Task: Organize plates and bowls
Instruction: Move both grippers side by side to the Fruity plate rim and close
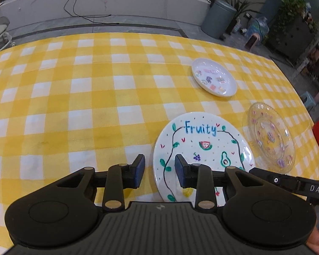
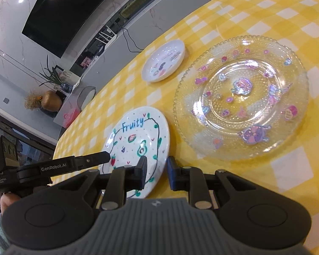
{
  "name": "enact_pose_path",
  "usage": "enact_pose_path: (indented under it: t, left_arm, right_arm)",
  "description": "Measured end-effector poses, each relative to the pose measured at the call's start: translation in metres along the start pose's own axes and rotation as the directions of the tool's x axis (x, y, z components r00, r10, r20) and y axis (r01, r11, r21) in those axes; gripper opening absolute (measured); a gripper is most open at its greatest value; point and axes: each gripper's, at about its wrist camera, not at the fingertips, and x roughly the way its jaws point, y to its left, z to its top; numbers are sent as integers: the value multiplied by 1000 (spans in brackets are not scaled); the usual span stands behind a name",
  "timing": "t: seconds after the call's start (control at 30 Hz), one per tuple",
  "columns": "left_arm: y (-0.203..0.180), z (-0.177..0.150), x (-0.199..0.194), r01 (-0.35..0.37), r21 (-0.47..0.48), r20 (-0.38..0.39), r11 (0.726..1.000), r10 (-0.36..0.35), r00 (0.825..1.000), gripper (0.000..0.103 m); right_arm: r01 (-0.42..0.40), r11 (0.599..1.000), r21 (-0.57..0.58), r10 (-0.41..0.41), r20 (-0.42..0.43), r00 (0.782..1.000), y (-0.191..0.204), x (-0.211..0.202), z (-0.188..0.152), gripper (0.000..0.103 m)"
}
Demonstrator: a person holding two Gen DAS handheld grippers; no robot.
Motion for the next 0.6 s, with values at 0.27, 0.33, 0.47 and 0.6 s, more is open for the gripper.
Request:
enact_pose_path:
  t: [0.27, 0.33, 0.47, 0.6]
  left_arm:
    - [-5, -1, 0, -24, -7, 20, 1000, 24, 1000, 21]
    - [-5, 0, 1, -30, -23, 19, 999, 30, 999, 20]
    - [-4, 0, 0, -30, -46, 14, 998, 31, 999, 17]
    - [-3, -2, -4, -30, -50, 13, 998, 30, 999, 15]
  right_arm:
    - [-2, 997, 74, 2, 3, 1000, -11, 2, 4, 6]
    - [3, 997, 76, -3, 0, 1000, -11, 2, 5, 5]
    - [16, 998, 57, -16, -5, 1000, -7, 0, 4, 5]
    - [21, 998, 62, -20, -13, 1000, -7, -3, 4, 5]
